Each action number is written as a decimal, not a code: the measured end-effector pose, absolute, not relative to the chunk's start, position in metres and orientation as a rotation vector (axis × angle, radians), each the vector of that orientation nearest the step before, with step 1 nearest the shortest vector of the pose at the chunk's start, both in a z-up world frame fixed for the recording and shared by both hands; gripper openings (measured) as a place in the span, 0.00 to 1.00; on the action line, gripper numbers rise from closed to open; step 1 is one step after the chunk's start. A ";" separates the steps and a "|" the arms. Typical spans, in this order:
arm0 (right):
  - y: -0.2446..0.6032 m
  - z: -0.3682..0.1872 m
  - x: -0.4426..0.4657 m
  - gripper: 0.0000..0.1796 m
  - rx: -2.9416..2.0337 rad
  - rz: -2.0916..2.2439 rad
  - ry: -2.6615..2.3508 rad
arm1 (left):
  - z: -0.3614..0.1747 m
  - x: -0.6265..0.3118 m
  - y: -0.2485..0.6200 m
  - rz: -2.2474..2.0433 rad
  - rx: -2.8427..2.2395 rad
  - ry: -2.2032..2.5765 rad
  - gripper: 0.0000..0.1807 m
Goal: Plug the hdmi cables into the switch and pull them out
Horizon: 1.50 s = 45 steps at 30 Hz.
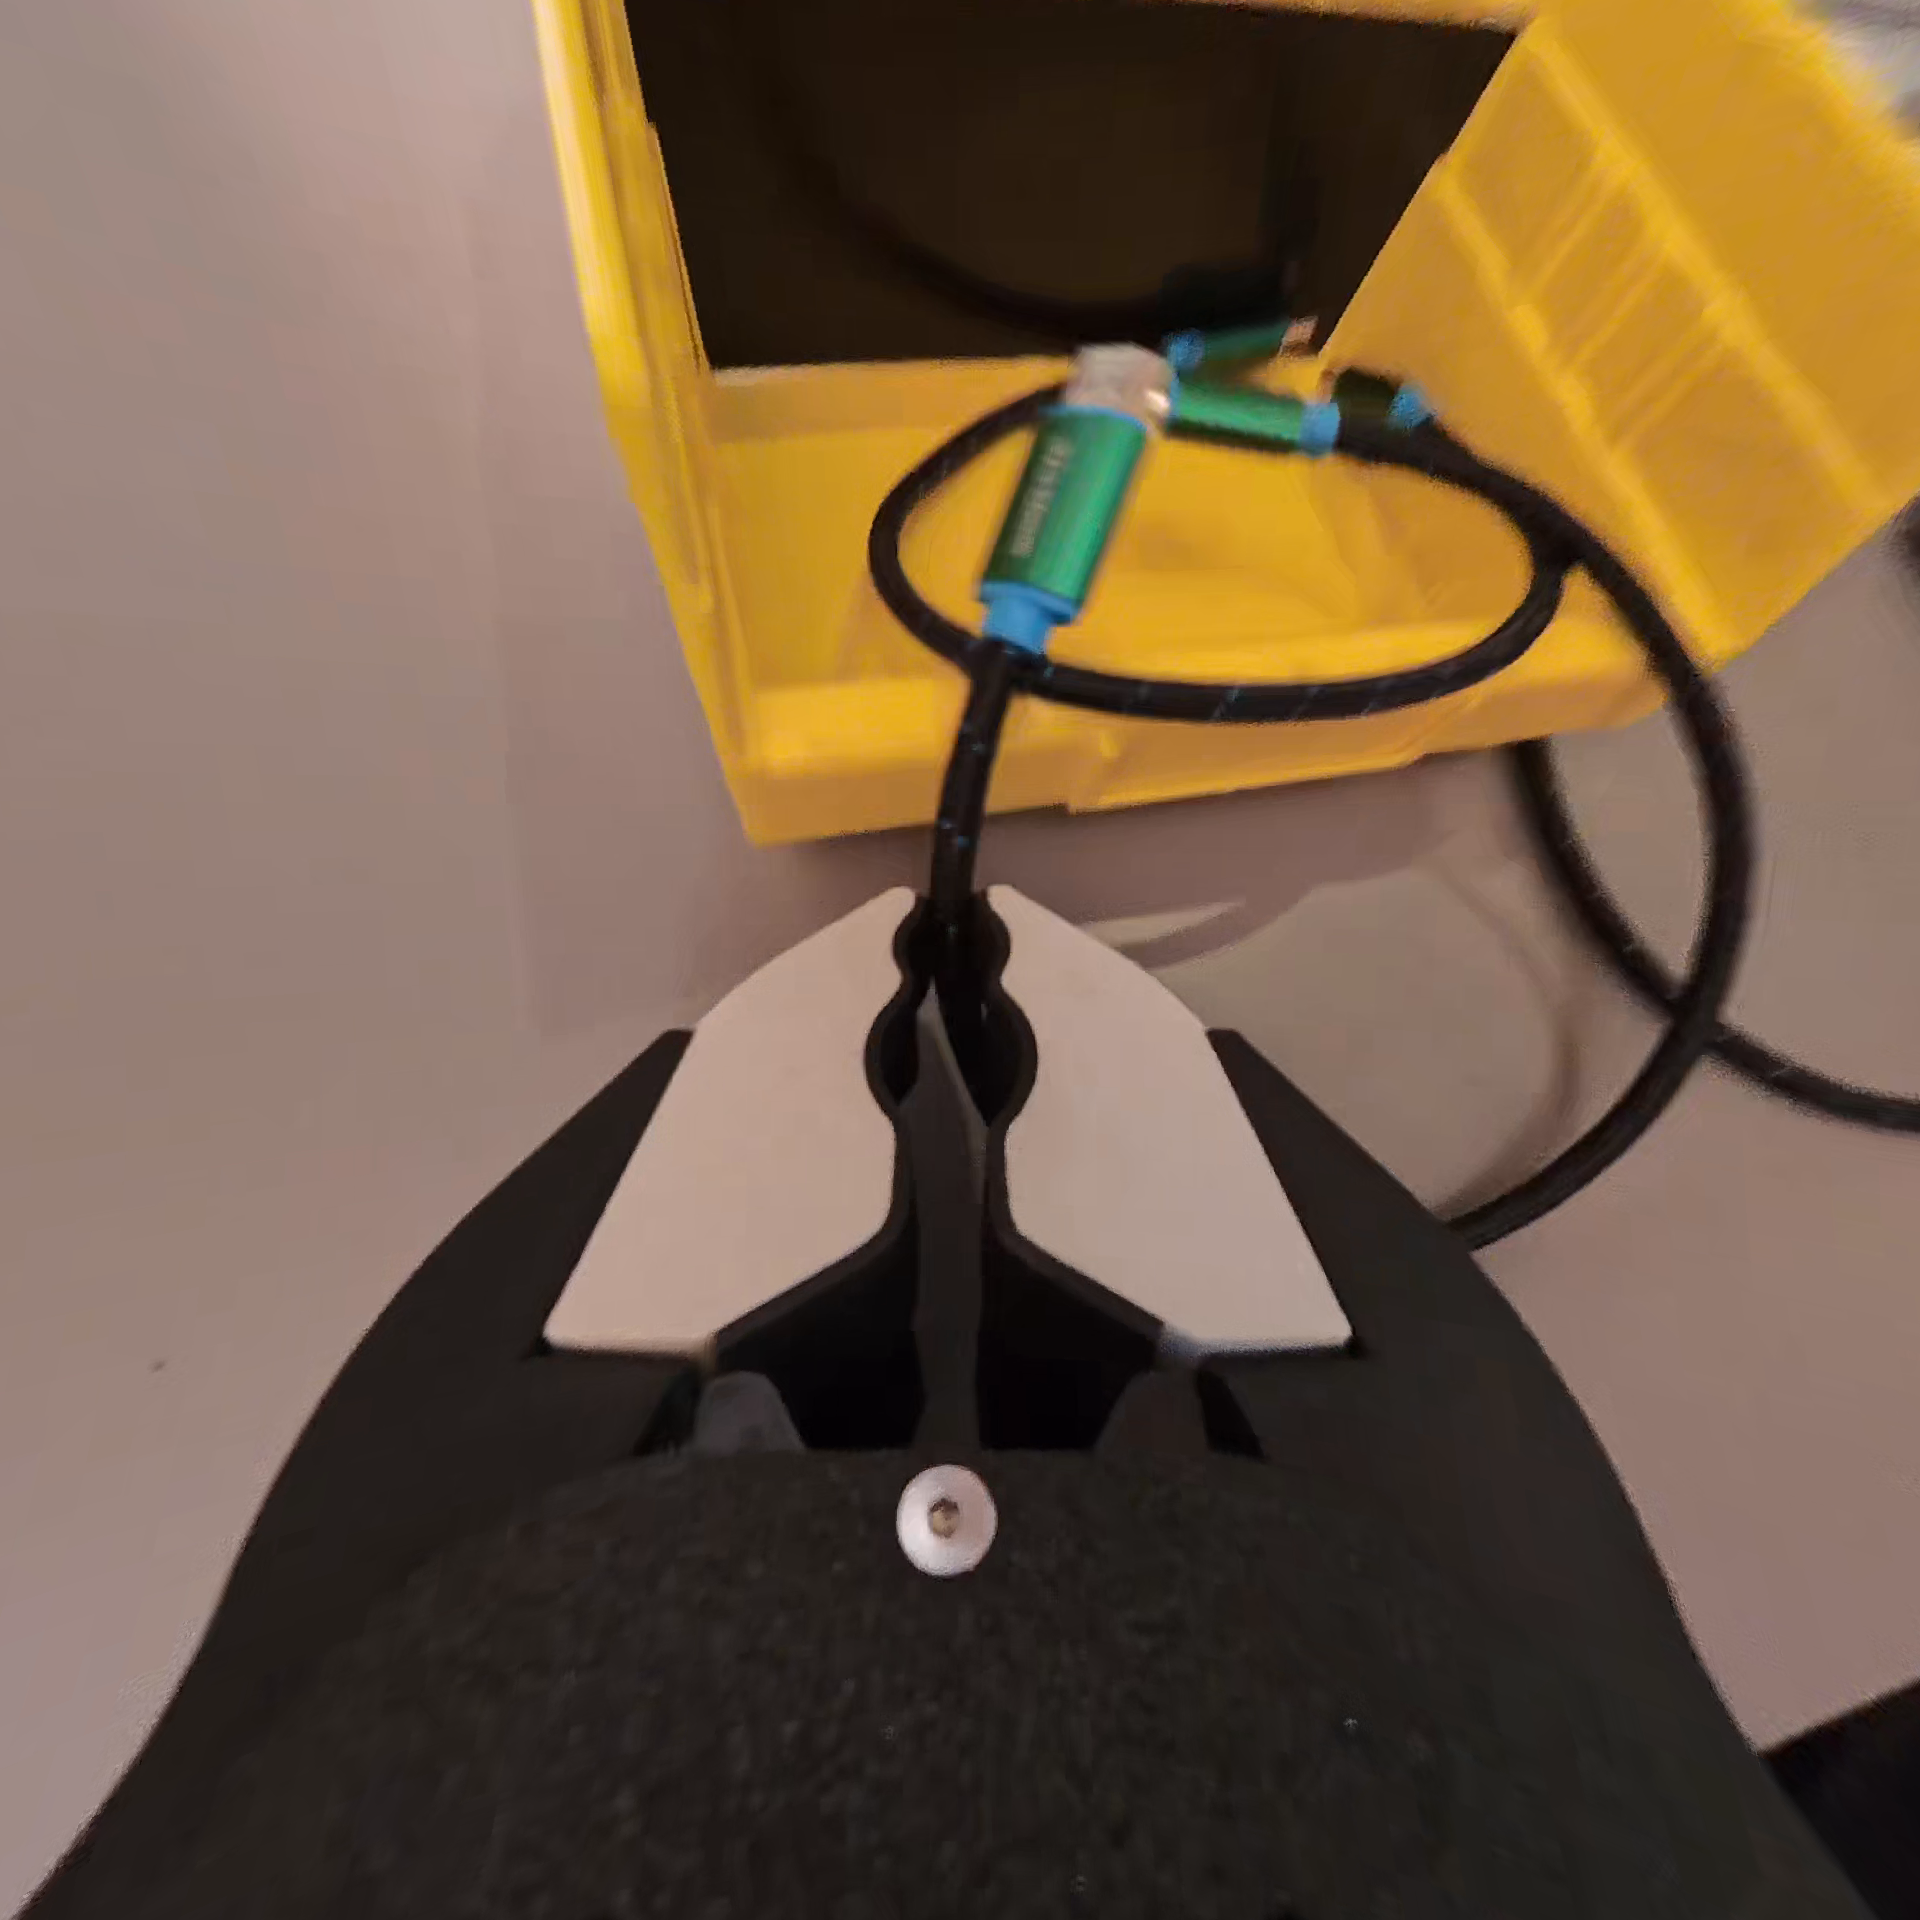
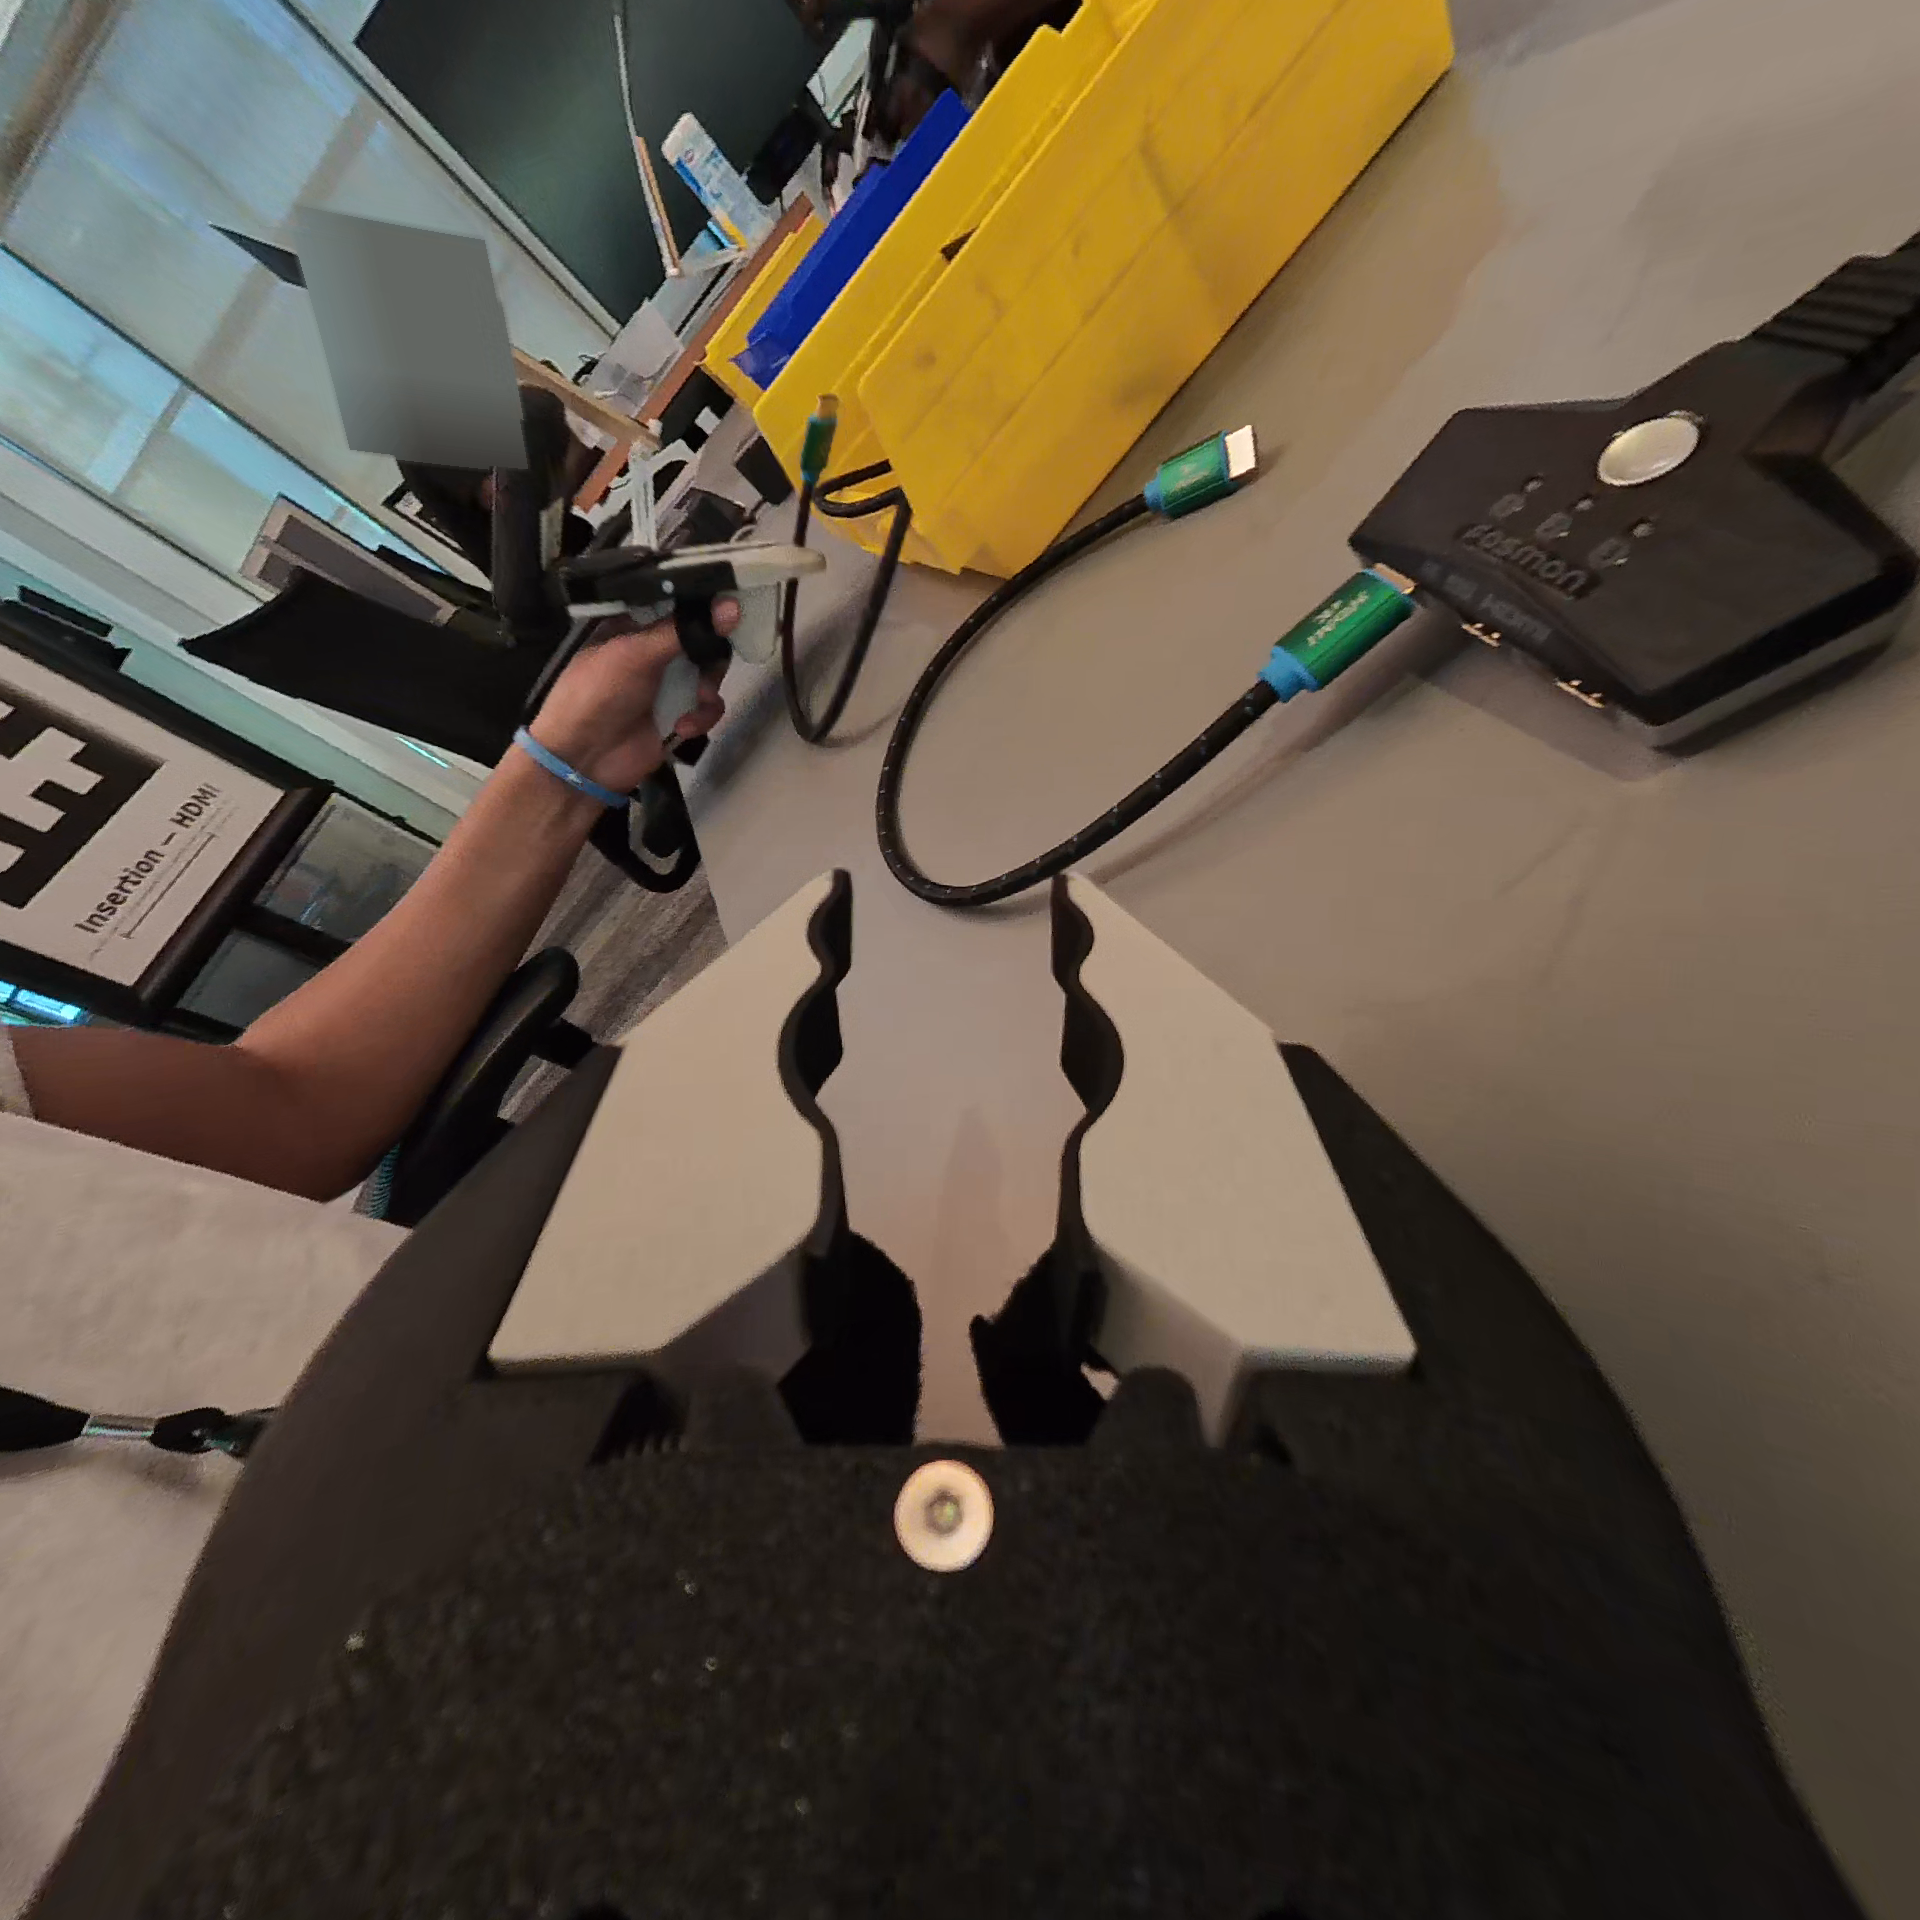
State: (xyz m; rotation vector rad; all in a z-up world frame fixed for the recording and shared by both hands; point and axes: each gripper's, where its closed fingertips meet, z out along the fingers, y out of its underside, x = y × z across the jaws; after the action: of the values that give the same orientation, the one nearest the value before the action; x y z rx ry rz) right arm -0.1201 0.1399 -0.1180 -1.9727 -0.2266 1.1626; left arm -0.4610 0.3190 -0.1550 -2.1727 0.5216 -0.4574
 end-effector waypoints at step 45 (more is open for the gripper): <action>0.078 0.018 -0.171 0.11 -1.223 1.674 -0.673 | -0.073 -0.245 0.150 -1.247 -1.633 0.926 0.15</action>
State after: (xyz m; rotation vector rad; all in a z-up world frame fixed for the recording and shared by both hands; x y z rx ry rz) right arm -0.1714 0.0784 0.0181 -1.2233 -0.6726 1.6743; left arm -0.2447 0.1499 -0.0725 -1.6329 0.9259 -1.2468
